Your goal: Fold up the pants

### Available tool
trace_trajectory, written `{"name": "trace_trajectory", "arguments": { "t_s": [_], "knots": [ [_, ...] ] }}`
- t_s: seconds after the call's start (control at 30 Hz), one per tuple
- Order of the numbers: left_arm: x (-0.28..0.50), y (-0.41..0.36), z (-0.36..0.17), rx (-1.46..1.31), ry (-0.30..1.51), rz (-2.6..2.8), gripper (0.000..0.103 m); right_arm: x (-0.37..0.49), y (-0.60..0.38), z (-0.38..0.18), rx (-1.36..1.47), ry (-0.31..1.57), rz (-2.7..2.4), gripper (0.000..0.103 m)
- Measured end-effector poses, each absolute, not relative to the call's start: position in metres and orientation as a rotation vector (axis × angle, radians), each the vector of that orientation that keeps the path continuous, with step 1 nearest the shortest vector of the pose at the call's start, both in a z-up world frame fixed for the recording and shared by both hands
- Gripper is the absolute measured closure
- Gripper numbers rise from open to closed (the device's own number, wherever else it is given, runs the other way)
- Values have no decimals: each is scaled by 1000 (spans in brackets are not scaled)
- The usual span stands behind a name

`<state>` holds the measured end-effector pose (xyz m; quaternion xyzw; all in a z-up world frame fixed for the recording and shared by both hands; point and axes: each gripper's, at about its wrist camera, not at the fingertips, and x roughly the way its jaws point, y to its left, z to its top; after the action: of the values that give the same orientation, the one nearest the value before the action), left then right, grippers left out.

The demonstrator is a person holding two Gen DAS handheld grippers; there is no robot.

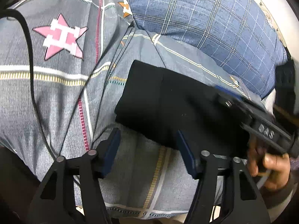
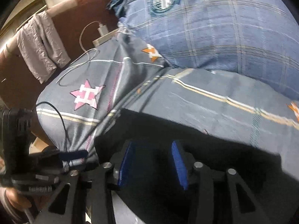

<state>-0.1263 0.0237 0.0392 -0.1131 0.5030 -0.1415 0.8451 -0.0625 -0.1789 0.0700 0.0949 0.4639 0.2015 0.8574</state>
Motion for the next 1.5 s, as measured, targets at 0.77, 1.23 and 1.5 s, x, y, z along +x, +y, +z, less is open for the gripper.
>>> {"name": "trace_trajectory", "arguments": {
  "t_s": [0.77,1.23,1.5],
  "knots": [
    [-108,12,13,-299,1089,-295,22,15,-116,30,9,1097,506,51],
    [-101,12,11,-336,1045,-332,38,7,-120,31,63,1042,524,76],
    [-113,8,57,-318,902,-445,70,-23,-155,81,259,888,515,89]
  ]
}}
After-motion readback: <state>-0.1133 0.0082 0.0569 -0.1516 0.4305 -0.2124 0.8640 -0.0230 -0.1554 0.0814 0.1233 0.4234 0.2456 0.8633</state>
